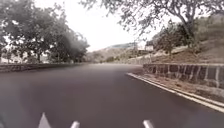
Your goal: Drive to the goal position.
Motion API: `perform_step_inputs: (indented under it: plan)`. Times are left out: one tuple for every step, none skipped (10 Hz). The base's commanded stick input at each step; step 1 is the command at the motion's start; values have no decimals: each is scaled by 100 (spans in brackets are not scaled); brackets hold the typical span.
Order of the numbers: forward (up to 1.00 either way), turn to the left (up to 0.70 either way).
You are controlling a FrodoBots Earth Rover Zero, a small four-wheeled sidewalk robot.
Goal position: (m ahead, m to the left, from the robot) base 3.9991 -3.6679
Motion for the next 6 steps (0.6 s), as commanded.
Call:
perform_step_inputs:
  plan:
    - [50,0]
    - [50,0]
    - [50,0]
    - [50,0]
    - [50,0]
    - [50,0]
